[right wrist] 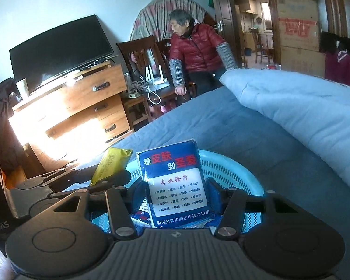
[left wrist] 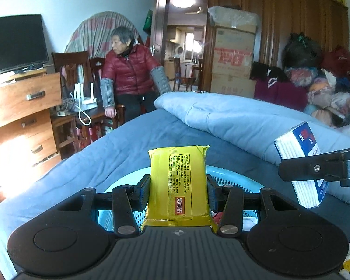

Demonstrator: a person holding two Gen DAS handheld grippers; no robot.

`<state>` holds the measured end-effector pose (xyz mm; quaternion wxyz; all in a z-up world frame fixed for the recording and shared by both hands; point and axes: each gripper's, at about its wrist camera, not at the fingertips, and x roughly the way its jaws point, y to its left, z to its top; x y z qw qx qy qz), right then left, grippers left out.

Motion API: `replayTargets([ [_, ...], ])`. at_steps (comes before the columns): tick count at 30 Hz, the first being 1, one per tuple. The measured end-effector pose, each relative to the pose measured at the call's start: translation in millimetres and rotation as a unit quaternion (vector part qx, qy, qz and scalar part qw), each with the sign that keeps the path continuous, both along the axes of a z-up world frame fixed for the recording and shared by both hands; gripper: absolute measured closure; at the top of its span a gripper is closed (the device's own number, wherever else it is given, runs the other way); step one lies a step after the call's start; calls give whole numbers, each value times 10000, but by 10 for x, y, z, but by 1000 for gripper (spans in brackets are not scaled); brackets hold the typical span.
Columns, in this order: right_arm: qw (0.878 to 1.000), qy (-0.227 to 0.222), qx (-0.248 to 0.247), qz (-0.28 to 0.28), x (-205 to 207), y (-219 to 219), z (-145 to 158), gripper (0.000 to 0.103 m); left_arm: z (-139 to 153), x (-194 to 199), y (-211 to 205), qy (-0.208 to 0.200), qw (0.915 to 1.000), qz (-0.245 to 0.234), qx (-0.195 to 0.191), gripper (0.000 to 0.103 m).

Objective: Organize objects
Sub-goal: 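Carry the yellow packet and card box over the blue basket and open both tools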

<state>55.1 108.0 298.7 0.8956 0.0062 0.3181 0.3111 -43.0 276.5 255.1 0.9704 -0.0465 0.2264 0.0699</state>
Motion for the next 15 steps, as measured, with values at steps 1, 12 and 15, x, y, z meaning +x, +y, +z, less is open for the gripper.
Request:
replayTargets([
  [1, 10000, 0, -3, -4, -4, 2, -15, 45, -9, 10, 17, 3, 10000, -2, -5, 55],
  [12, 10000, 50, -59, -27, -3, 1, -141, 45, -72, 57, 94, 50, 10000, 25, -25, 55],
  [15, 9999, 64, -82, -30, 0, -13, -178, 45, -95, 66, 99, 77, 9999, 52, -40, 55],
])
